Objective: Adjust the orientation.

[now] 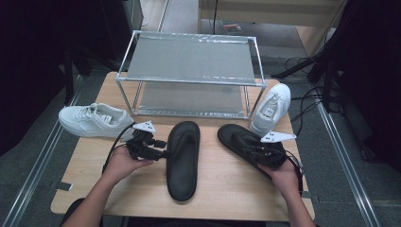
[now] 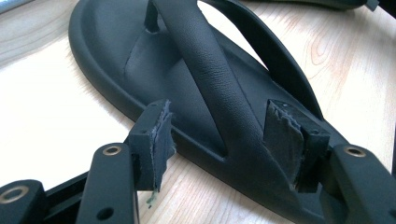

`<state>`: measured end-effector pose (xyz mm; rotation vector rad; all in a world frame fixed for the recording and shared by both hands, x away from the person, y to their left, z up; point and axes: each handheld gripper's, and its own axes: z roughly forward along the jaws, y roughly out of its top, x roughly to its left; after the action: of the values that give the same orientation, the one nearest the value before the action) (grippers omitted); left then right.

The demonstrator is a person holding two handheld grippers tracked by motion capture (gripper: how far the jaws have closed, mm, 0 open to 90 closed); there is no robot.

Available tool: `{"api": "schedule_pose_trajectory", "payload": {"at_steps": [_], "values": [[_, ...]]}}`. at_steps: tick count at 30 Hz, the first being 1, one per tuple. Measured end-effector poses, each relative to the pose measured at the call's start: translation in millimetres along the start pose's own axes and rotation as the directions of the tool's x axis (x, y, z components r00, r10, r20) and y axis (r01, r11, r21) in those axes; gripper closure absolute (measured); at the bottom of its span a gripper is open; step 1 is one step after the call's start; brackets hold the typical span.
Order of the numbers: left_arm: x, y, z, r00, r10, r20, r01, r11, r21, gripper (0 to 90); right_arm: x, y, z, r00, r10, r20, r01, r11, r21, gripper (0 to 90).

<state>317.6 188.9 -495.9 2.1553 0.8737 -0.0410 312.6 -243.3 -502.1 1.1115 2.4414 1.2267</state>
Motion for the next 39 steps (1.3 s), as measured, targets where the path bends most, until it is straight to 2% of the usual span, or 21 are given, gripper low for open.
{"api": "schedule_pose_trajectory", "payload": {"at_steps": [7, 18, 25, 30, 34, 36, 39], "values": [[-3.8, -4.5, -4.9, 0.9999, 0.008, -0.009, -0.008, 0.9999, -0.010, 42.4, 12.6, 13.5, 7.5, 0.9999, 0.010, -0.005, -0.010, 1.000, 0.002, 82.0], [-7.1, -12.9, -11.4, 0.9998, 0.003, -0.018, -0.003, 0.9999, -0.017, 42.9, 35.1, 30.7, 29.7, 0.9992, 0.027, 0.027, -0.028, 0.999, 0.023, 81.9], [-9.8, -24.9, -19.1, 0.9991, -0.021, -0.036, 0.020, 0.9993, -0.031, 42.9, 39.2, 37.6, 44.9, 0.9985, 0.037, 0.039, -0.040, 0.997, 0.059, 81.8], [-14.2, -29.3, -20.1, 0.9986, -0.025, -0.047, 0.024, 0.9990, -0.038, 43.8, 41.0, 40.7, 55.5, 0.9988, 0.025, 0.041, -0.029, 0.996, 0.081, 81.8], [-18.4, -31.7, -17.8, 0.9977, -0.001, -0.068, -0.001, 0.9995, -0.030, 44.4, 42.5, 42.9, 59.5, 0.9988, 0.033, 0.035, -0.036, 0.996, 0.080, 81.2], [-19.0, -32.1, -17.5, 0.9975, -0.002, -0.071, 0.000, 0.9996, -0.029, 45.1, 42.9, 43.4, 60.4, 0.9990, 0.035, 0.030, -0.037, 0.996, 0.082, 81.2], [-18.8, -33.2, -18.6, 0.9973, -0.011, -0.072, 0.008, 0.9992, -0.038, 47.7, 42.5, 45.0, 62.3, 0.9992, 0.036, 0.017, -0.038, 0.996, 0.075, 74.9]]}}
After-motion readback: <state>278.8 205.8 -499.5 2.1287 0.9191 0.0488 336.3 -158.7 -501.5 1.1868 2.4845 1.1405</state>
